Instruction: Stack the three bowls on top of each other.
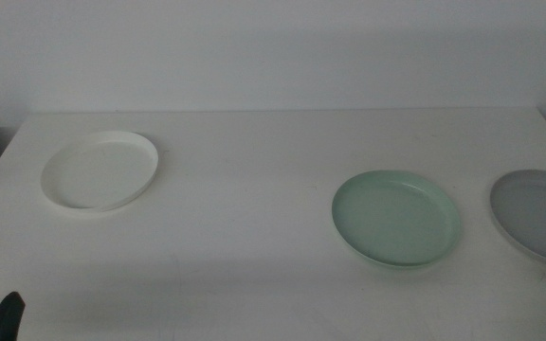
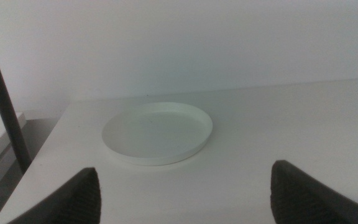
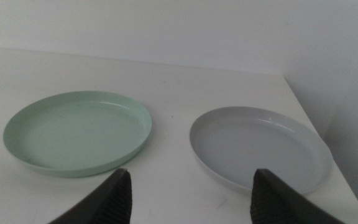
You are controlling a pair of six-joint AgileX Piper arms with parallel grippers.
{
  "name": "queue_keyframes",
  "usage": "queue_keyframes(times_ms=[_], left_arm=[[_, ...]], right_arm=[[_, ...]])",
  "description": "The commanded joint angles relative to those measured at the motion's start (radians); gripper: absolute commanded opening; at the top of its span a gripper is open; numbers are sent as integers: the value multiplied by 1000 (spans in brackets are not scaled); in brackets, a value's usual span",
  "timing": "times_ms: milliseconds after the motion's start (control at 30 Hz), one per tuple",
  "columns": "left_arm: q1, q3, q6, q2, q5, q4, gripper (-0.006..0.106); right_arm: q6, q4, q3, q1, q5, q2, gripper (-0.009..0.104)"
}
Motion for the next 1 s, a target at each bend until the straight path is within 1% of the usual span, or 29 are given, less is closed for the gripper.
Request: queue_keyframes(times_ms=[0,133,233,500,567,633,733,867,967], left_arm=[[2,-5,-12,-13,-81,-7,105],[2,-5,-12,-13,-81,-7,105],[2,-5,-12,-13,-81,-7,105],[2,-5,-12,-13,-81,-7,105],[2,-5,-12,-13,-81,-7,105],[2,-5,-12,-13,-81,-7,105],[2,-5,-12,-13,-81,-7,105],[2,-5,-12,-13,-81,-7,105],[2,-5,-12,-13,-81,-7,105]], right_arm=[[-2,-2,-40,2,-49,-17,50],[-2,-1,-171,2,42,48,50],[-2,12,-301,2,93,140,50],[-2,14,-567,2,115,429,50],[7,47,-618,2,115,500,50],[34,99,-672,2,125,577,50],[58,140,-756,2,202,682,50],[57,140,-875,2,318,825,50],[54,141,-948,2,371,949,50]])
